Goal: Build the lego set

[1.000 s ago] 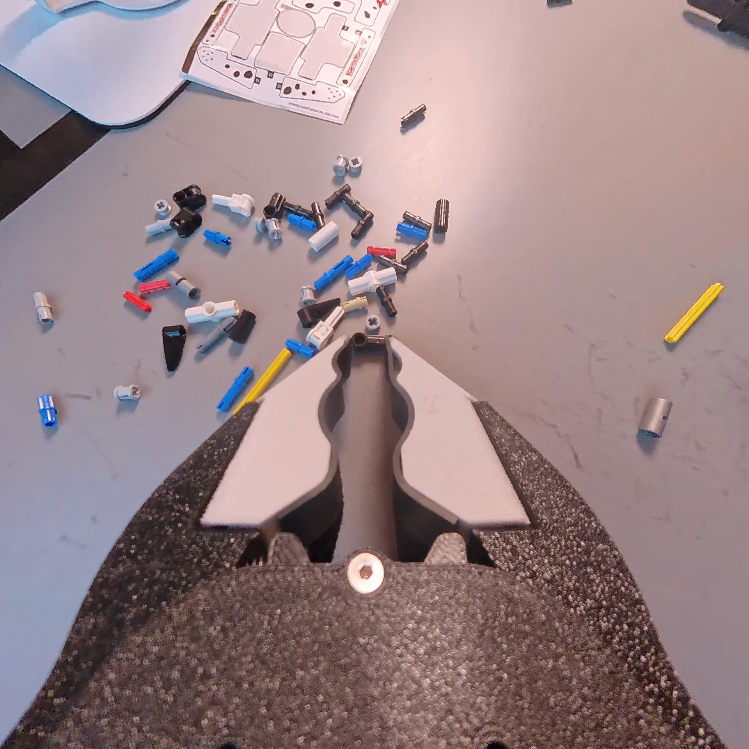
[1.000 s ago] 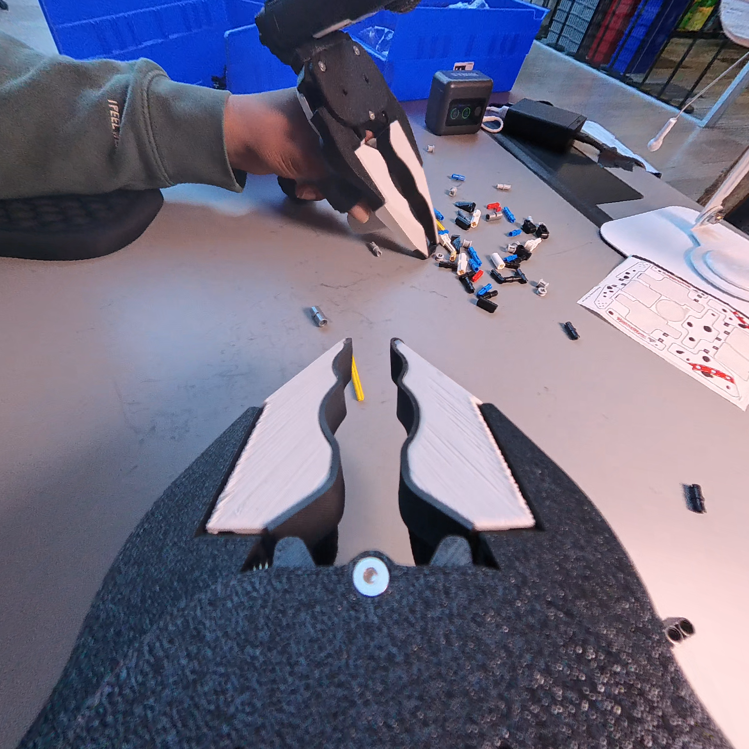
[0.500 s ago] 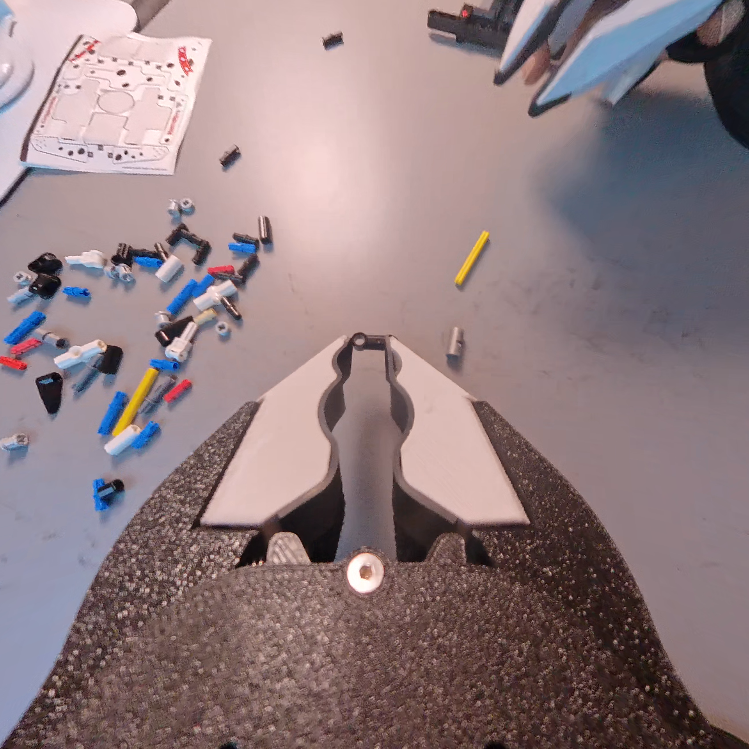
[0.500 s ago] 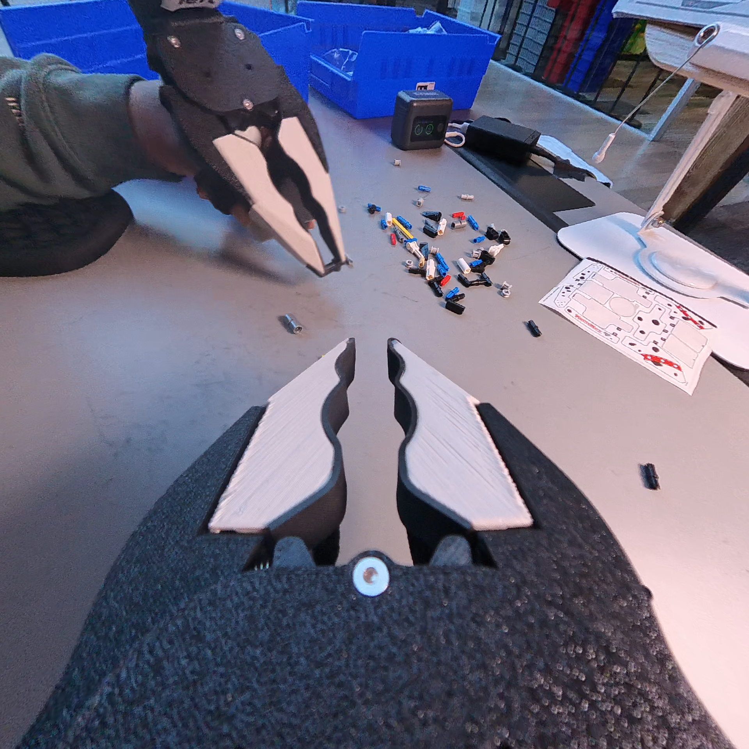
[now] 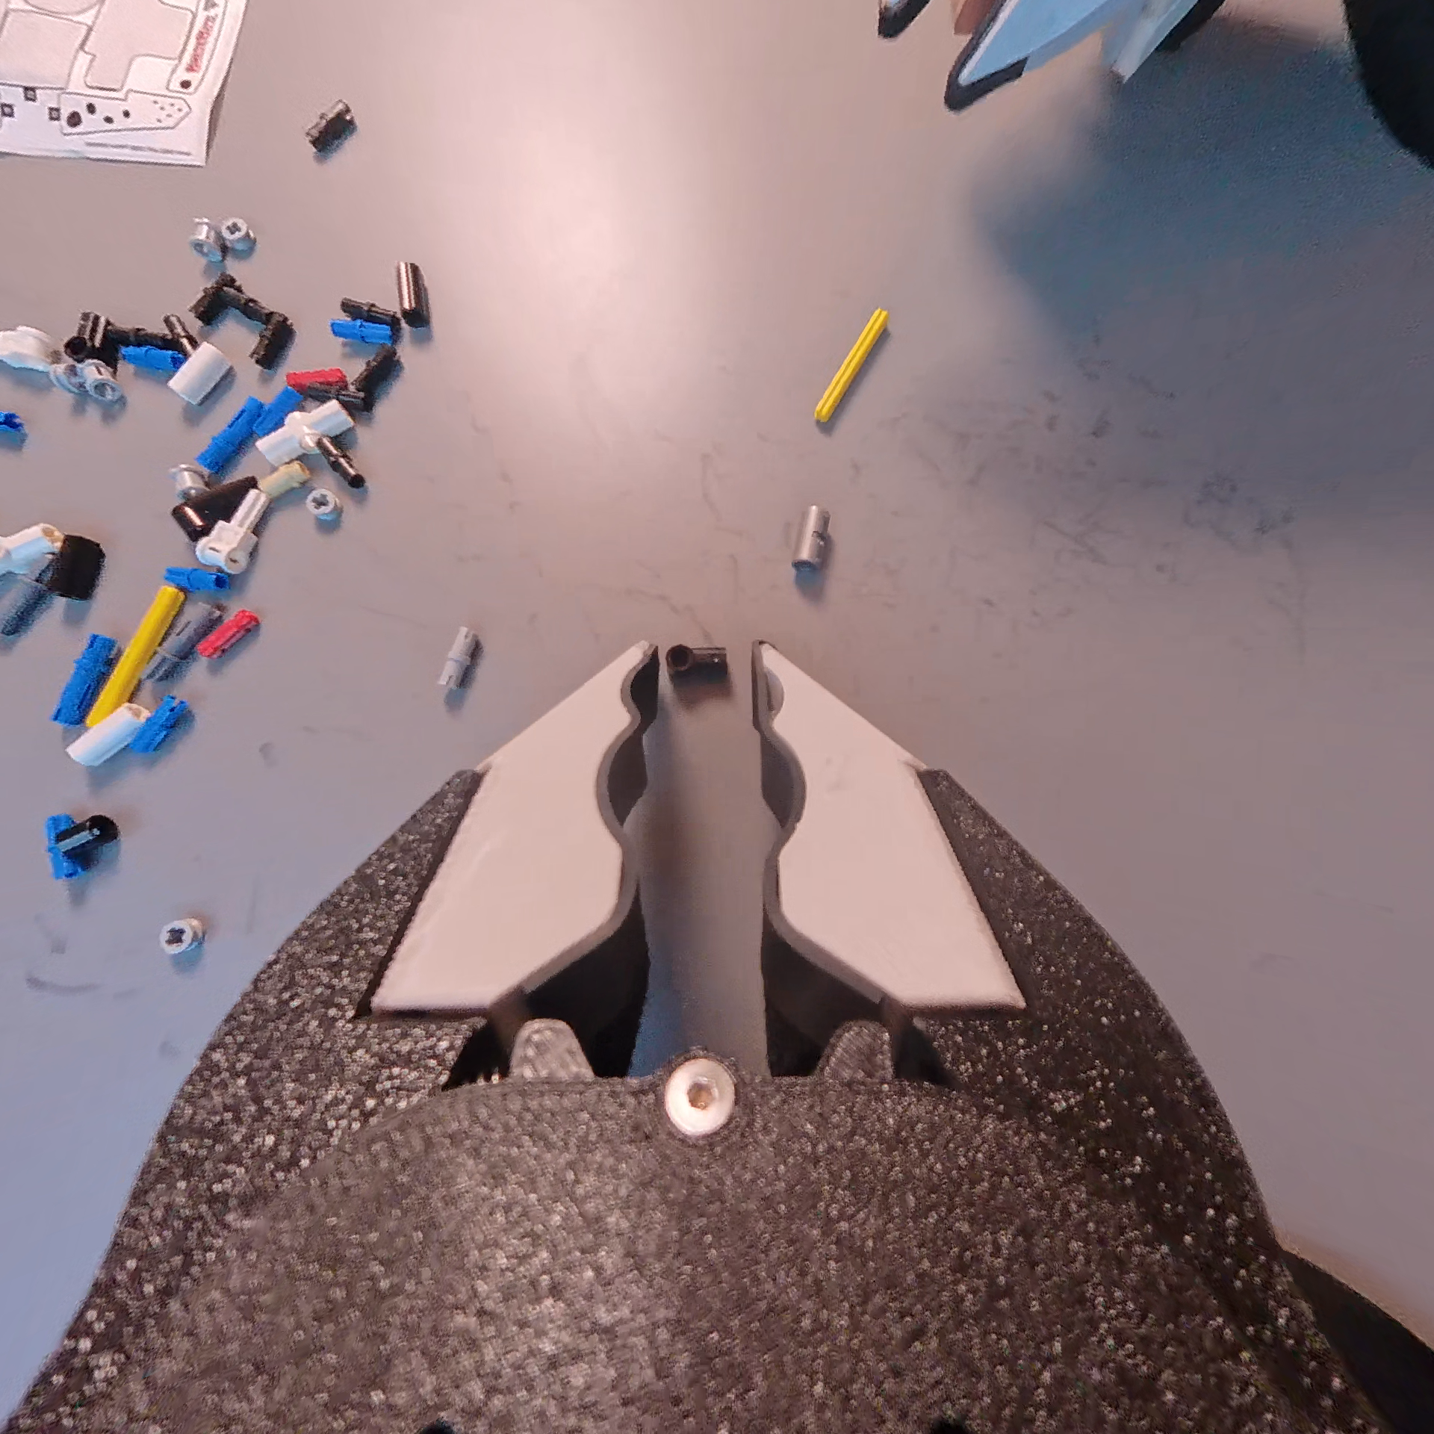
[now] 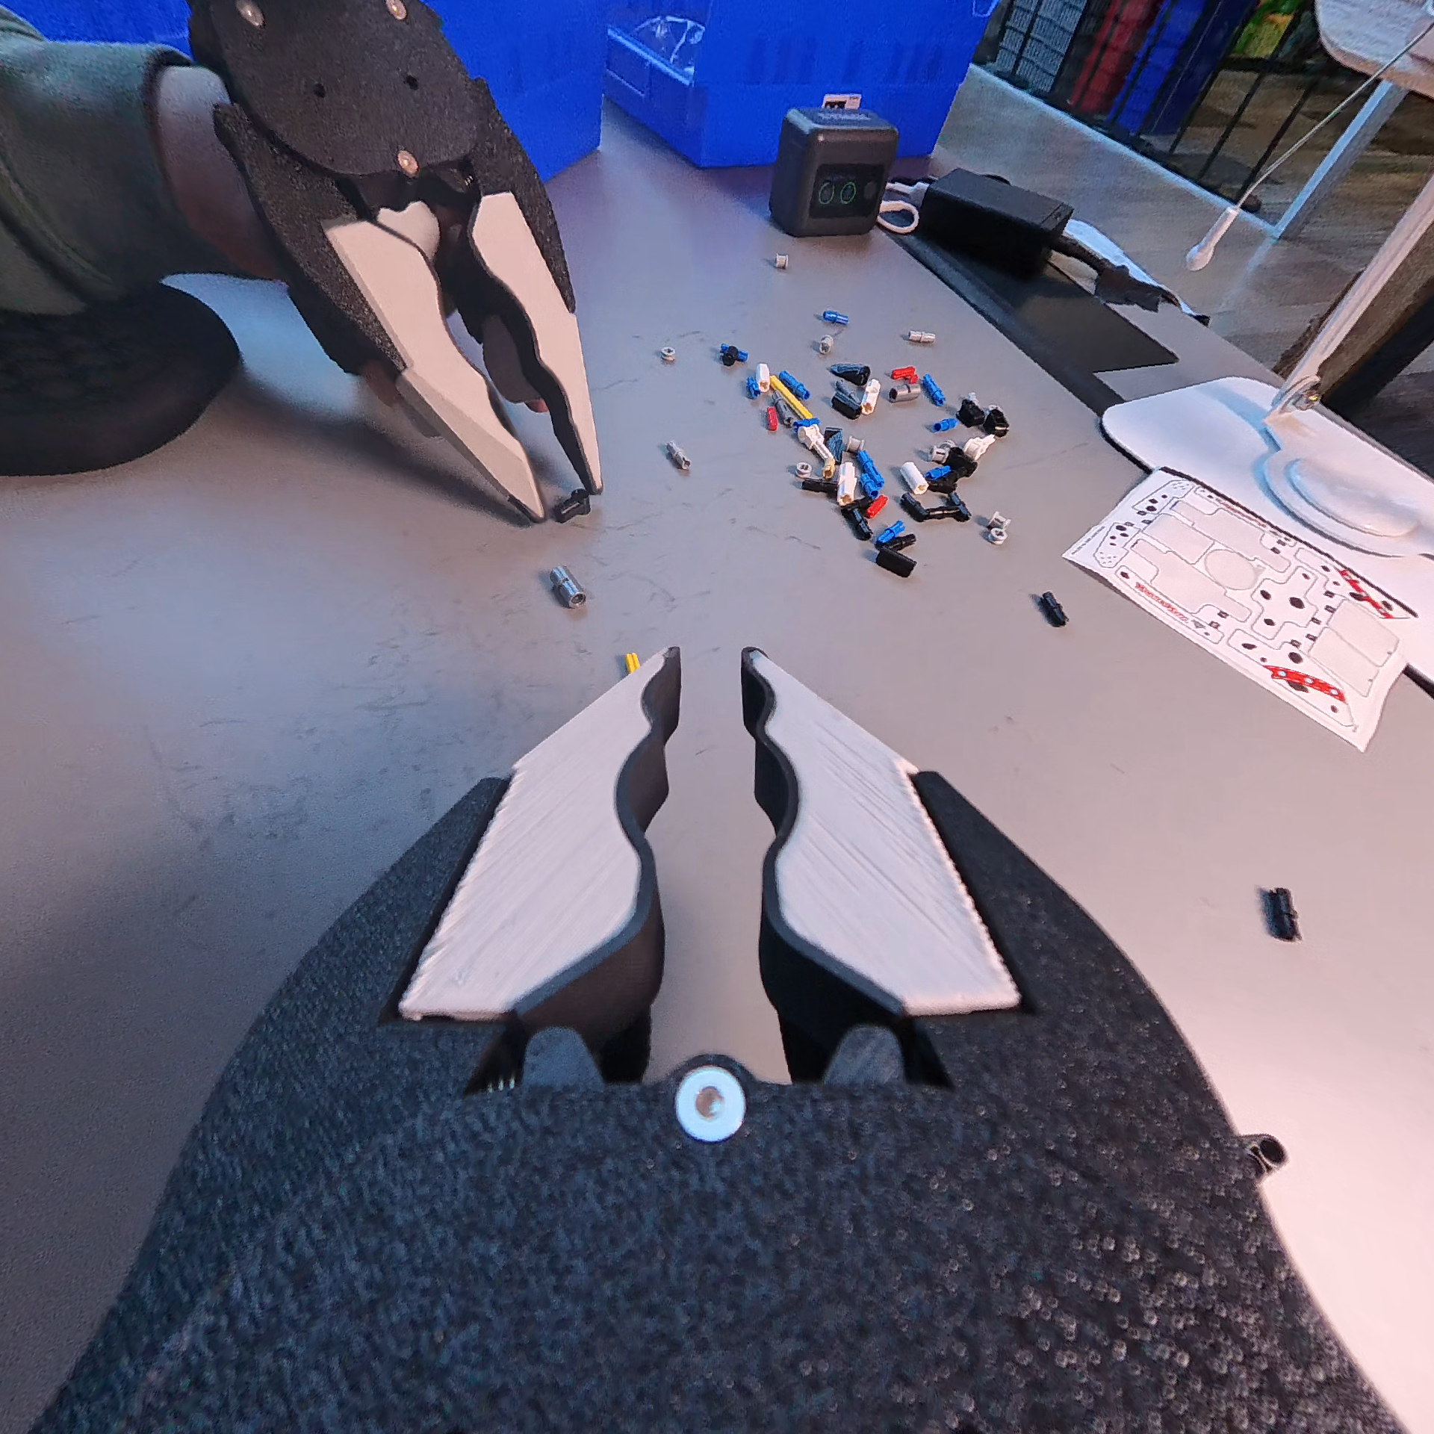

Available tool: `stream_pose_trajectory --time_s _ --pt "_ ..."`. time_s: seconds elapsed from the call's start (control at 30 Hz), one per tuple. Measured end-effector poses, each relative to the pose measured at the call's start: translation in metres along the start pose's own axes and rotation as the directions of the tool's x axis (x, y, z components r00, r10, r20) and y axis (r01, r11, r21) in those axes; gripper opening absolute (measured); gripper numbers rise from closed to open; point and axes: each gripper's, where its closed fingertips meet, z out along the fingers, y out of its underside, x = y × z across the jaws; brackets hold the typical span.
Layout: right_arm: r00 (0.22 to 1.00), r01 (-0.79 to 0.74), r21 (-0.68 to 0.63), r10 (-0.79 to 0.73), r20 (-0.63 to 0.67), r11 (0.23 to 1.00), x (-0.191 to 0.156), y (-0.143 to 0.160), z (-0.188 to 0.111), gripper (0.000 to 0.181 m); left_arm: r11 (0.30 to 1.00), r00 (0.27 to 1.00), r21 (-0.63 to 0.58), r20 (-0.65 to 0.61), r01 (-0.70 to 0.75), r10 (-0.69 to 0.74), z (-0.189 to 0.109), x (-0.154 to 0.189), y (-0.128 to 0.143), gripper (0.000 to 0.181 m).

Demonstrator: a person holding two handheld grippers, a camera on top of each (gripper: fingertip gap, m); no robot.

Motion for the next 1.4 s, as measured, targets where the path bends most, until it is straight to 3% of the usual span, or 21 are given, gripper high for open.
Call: stream_pose_trajectory --time_s 0.13,0.23,0.33,0.43,0.63,0.83,1.2,1.3,1.4 --pt "1.000 -0.001 0.007 0.001 -0.004 1.000 0.002 -0.002 -0.002 0.015 0.986 0.985 0.113 0.104 0.125 -0.137 -0.021 -0.035 -0.010 0.026" --pt "1.000 0.000 0.013 0.000 0.004 1.000 0.001 -0.003 -0.002 0.015 0.934 0.932 0.226 0.175 0.276 -0.317 -0.037 -0.072 -0.012 0.026" --pt "1.000 0.005 0.013 -0.005 0.008 1.000 0.000 -0.003 -0.002 0.015 0.906 0.898 0.267 0.206 0.330 -0.388 -0.039 -0.093 -0.010 0.028" --pt "1.000 0.011 0.014 -0.011 0.008 1.000 -0.001 -0.003 -0.002 0.015 0.919 0.904 0.240 0.221 0.313 -0.365 -0.027 -0.103 -0.014 0.030" --pt "1.000 0.015 0.008 -0.015 0.002 1.000 0.002 -0.001 -0.003 0.015 0.965 0.960 0.139 0.146 0.220 -0.240 0.016 -0.089 -0.037 0.022" --pt "1.000 0.020 0.006 -0.020 -0.005 1.000 0.005 -0.001 -0.005 0.015 0.983 0.963 0.043 0.198 0.176 -0.181 0.041 -0.094 -0.041 0.017" --pt "1.000 0.014 -0.006 -0.014 0.006 1.000 0.007 0.004 -0.005 0.015 0.988 0.966 0.005 0.212 0.152 -0.150 0.043 -0.097 -0.038 0.005" --pt "1.000 0.016 0.000 -0.016 0.001 1.000 0.008 0.003 -0.005 0.015 0.988 0.968 0.064 0.199 0.141 -0.151 0.033 -0.095 -0.045 0.004" --pt "1.000 0.020 -0.001 -0.020 -0.005 1.000 0.008 0.003 -0.005 0.015 0.987 0.990 0.141 0.110 0.076 -0.092 0.016 -0.068 -0.062 0.005"
